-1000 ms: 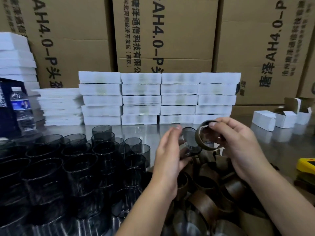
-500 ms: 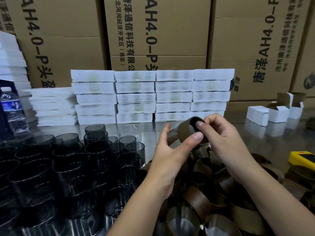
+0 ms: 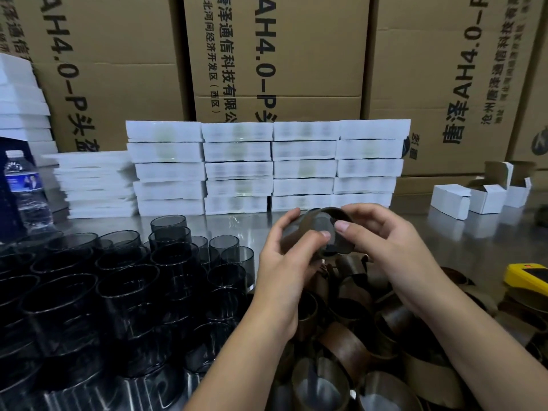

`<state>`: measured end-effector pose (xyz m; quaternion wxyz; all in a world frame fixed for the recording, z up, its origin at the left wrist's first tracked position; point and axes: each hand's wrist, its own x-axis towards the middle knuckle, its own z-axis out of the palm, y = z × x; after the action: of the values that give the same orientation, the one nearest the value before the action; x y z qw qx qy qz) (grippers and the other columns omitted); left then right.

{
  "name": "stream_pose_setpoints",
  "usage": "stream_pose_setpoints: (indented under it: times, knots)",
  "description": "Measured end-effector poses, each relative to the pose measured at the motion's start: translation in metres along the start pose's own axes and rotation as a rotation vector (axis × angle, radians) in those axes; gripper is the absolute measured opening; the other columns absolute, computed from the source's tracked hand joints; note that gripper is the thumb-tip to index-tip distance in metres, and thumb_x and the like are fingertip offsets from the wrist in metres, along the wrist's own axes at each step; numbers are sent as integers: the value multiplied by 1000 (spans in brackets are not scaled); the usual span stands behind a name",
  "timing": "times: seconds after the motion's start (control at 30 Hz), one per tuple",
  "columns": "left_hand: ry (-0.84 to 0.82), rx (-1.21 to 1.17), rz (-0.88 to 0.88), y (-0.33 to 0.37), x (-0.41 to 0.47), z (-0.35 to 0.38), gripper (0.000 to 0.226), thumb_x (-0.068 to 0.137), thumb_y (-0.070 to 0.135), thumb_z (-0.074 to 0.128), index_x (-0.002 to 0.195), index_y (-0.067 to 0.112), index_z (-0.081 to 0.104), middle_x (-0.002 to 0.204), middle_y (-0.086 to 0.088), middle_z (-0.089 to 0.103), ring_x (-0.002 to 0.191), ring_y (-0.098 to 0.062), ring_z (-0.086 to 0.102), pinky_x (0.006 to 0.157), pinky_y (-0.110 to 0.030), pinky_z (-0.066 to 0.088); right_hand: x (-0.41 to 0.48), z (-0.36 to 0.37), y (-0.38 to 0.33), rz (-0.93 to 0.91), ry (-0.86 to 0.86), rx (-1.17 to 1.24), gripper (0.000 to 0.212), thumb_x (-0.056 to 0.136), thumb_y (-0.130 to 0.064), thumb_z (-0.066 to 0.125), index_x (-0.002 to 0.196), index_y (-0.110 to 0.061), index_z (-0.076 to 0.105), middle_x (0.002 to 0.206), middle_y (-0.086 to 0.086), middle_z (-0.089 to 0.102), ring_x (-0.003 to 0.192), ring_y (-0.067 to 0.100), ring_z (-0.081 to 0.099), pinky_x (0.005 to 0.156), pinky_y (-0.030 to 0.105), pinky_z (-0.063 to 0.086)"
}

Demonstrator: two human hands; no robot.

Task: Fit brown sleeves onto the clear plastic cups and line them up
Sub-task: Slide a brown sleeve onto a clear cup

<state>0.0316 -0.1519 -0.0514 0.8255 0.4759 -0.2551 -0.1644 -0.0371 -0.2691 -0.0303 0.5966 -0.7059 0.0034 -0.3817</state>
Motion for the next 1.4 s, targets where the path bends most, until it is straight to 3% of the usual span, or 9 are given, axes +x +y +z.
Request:
stream_pose_setpoints:
  times: [0.2,0.37,0.5,0.67,0.83,1.03,1.2,1.4]
  knots:
    - [32,101,58,-1,-1,0,68,41,31,79,108,36,66,90,5,74,86,-12,71,76,-27,54,3,-3,5,-13,3,16,12,81,-10,67,90,-17,65,88,-1,71,72,4,66,60,13,49]
    - [48,145,99,-1,-3,2,67,38,34,79,103,41,66,100,2,73,90,-15,71,74,-25,53,4,-2,7,-36,-2,47,10,85,-2,61,84,-12,63,75,-3,69,63,1,64,57,10,47]
    - [54,191,130,-1,-3,3,66,38,34,79,101,46,65,103,11,71,93,-18,71,74,-25,54,5,-3,9,-58,-16,45,13,87,0,59,83,-12,61,67,-11,68,64,-2,62,60,9,47]
    - [58,231,153,-1,-3,4,63,37,36,78,98,47,65,111,9,68,98,-18,69,85,-36,57,6,-3,11,-78,-23,17,13,87,-1,59,84,-13,62,69,-13,69,66,-3,62,63,9,47]
    - [51,223,155,-2,-4,3,61,37,37,78,95,49,65,102,12,69,93,-17,70,72,-24,54,7,-4,13,-71,-18,14,13,87,-1,59,83,-14,62,69,-11,70,66,-2,63,62,11,48]
    - [49,213,142,-2,-3,3,60,37,35,79,94,47,67,102,9,70,94,-20,71,76,-29,56,7,-5,16,-56,-7,-5,11,88,-5,61,84,-15,64,73,-8,71,70,1,65,68,15,51]
    - [47,182,142,-1,-3,3,60,37,34,79,95,44,68,104,5,69,91,-21,72,70,-26,54,7,-5,16,-31,-25,27,9,89,-6,59,88,-13,64,74,-6,73,70,2,66,69,15,52]
    - [24,155,138,0,-4,3,46,52,19,78,93,38,71,94,9,70,69,-8,69,54,-17,49,7,-6,16,-16,-35,22,8,89,-8,59,89,-14,64,73,-6,72,71,2,65,68,14,51]
